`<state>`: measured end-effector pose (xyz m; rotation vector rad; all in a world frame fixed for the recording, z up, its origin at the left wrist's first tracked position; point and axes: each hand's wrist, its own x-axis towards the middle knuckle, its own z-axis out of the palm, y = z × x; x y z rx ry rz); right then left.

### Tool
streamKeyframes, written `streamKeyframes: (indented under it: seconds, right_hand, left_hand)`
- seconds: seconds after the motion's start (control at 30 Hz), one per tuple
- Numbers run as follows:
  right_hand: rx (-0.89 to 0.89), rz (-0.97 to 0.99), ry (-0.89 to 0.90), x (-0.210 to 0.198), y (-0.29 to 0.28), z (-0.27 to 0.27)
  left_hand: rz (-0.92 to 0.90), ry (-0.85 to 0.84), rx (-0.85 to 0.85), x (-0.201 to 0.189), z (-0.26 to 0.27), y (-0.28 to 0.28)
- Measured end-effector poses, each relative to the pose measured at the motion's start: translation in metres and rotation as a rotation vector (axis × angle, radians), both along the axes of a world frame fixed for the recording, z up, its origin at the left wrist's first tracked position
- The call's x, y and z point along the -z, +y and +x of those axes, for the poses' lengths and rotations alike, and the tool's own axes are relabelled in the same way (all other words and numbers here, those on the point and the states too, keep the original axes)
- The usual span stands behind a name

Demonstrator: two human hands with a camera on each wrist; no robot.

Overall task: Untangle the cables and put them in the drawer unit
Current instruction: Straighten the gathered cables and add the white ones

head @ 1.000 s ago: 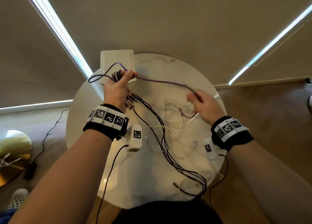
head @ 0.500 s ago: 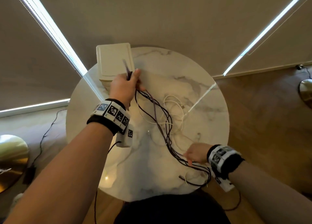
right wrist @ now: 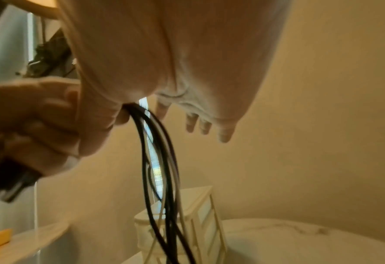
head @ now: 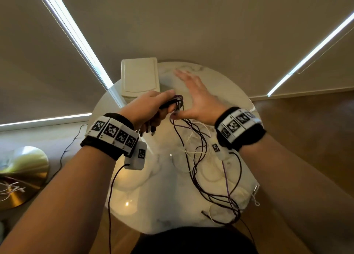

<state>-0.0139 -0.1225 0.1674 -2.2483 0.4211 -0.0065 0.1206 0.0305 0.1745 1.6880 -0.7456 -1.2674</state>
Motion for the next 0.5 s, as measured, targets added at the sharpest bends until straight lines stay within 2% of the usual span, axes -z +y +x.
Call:
streamKeyframes:
  seconds: [0.07, 0.1, 0.2, 0.23, 0.33, 0.43, 0.5]
  right_hand:
    - [-0.087, 0.131, -0.08, 0.001, 0.003, 0.019]
    - [-0.076, 0.237, -0.122, 0.006, 0.004, 0.025]
    - [0.086, 0.485, -0.142, 0.038, 0.008, 0.016]
    - [0.135, 0.5, -0.091, 0.052, 0.01, 0.005]
    - [0.167, 0.37, 0.134, 0.109, 0.021, -0.042]
    - [0.187, 0.389, 0.256, 0.152, 0.037, -0.091]
    - [0.186, 0.37, 0.317, 0.164, 0.048, -0.113]
  left_hand:
    - [-0.073, 0.062, -0.027, -0.009, -0.003, -0.003]
    - [-0.126, 0.1, -0.068, -0.013, -0.003, -0.003]
    - [-0.303, 0.213, -0.296, -0.018, 0.005, -0.005]
    - [-0.352, 0.238, -0.392, -0.017, 0.011, -0.004]
    - [-0.447, 0.29, -0.645, -0.011, 0.036, -0.001]
    - [-0.429, 0.233, -0.753, 0.002, 0.047, 0.001]
    - [-0.413, 0.215, -0.804, 0.013, 0.043, 0.0]
